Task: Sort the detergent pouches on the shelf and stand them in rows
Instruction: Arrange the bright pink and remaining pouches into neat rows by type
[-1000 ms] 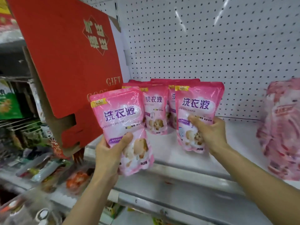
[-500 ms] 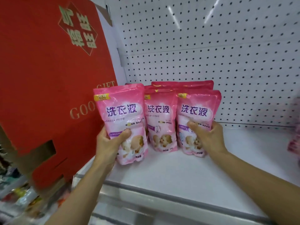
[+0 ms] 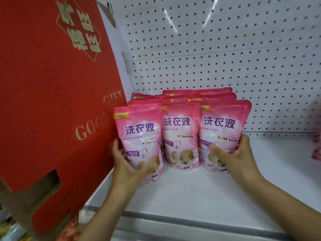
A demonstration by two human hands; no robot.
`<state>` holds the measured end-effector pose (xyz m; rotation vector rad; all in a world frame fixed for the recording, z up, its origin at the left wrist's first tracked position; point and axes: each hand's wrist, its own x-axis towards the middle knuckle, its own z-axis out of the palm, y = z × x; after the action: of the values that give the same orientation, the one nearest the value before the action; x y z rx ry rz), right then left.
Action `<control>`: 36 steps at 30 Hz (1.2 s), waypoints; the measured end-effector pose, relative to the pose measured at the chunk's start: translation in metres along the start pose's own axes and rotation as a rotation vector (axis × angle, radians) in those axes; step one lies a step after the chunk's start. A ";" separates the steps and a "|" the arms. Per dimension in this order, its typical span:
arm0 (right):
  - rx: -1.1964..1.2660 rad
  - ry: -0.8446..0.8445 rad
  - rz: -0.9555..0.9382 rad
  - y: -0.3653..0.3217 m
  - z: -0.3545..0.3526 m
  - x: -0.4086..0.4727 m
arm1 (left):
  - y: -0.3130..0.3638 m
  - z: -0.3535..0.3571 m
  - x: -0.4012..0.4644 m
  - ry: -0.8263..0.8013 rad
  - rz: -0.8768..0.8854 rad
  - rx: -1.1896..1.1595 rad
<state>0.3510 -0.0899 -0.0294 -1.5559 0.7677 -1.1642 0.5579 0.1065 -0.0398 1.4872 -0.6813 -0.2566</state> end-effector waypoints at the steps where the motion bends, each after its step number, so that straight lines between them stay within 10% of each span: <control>1: -0.002 -0.021 0.014 0.003 0.002 -0.003 | -0.005 0.001 -0.001 -0.051 -0.004 0.034; 10: -0.129 -0.062 0.025 0.000 -0.001 -0.011 | 0.005 0.012 0.029 -0.318 0.045 -0.035; 22: -0.115 -0.028 -0.003 -0.002 -0.001 -0.014 | -0.005 -0.004 0.038 -0.214 0.063 0.078; 28: -0.312 0.261 -0.521 -0.036 0.003 -0.031 | -0.005 -0.007 0.030 -0.239 0.034 0.115; 36: -0.373 -0.186 -0.004 -0.025 0.079 -0.019 | -0.017 -0.020 0.037 -0.342 0.001 0.157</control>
<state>0.4169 -0.0391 -0.0138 -1.9421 0.8915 -0.8957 0.6025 0.1002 -0.0450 1.6085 -0.9944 -0.4725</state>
